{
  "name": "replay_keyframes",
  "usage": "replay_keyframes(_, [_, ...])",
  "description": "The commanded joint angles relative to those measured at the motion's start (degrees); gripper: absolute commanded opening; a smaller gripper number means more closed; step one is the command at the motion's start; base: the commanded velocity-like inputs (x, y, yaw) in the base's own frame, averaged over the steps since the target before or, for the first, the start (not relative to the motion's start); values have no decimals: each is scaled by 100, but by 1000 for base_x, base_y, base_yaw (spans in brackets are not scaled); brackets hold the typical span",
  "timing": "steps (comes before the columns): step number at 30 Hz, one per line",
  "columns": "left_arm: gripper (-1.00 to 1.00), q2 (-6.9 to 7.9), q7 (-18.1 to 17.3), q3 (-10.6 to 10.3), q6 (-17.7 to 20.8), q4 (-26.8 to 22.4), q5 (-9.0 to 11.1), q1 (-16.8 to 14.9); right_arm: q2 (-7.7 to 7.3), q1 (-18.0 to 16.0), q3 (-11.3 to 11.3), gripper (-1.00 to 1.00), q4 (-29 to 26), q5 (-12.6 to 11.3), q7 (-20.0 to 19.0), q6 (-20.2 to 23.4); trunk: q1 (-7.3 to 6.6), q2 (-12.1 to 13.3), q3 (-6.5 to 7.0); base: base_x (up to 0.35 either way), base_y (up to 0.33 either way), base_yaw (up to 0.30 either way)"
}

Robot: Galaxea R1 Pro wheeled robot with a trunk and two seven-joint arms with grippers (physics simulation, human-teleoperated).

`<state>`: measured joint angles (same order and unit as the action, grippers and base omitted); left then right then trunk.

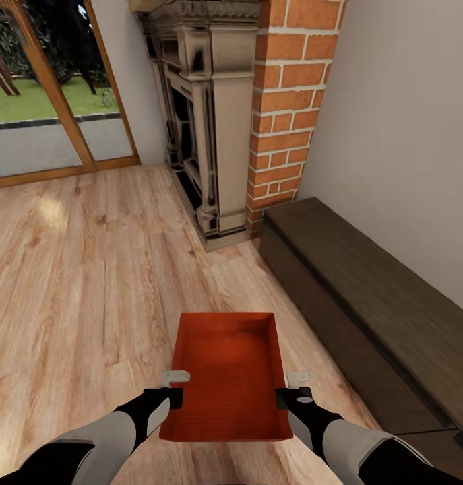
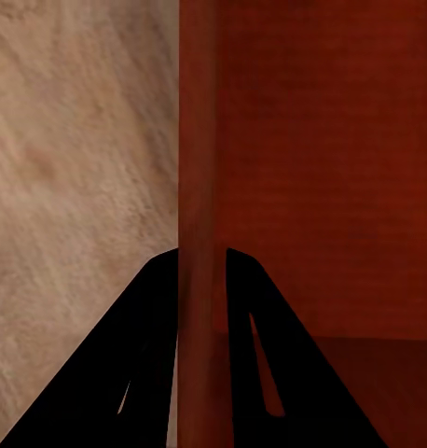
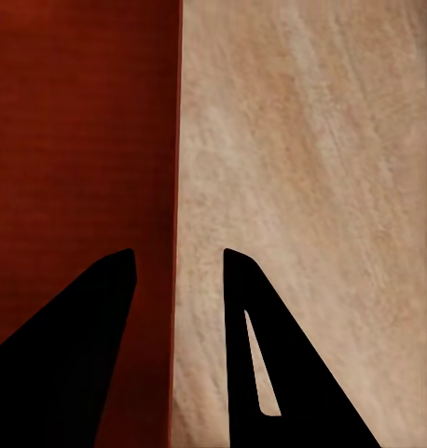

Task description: Move the two storage containers from the living room to the garage. In the garage, place one container on the floor and stack the other container on top of it (either order is fine).

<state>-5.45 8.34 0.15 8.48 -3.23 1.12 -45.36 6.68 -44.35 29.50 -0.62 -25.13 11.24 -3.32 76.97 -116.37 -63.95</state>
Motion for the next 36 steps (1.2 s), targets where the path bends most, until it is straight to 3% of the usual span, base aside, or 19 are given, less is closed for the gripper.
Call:
replay_keyframes(1, [-100, 0, 53, -68, 39, -11, -22, 1, 0, -3, 29, -100, 9, -71, 33, -29, -23, 40, 15, 0, 0, 0])
replay_keyframes(36, [-100, 0, 53, -68, 39, -11, -16, 1, 0, -4, 29, -100, 9, -71, 29, -40, -792, 1444, 643, 0, 0, 0])
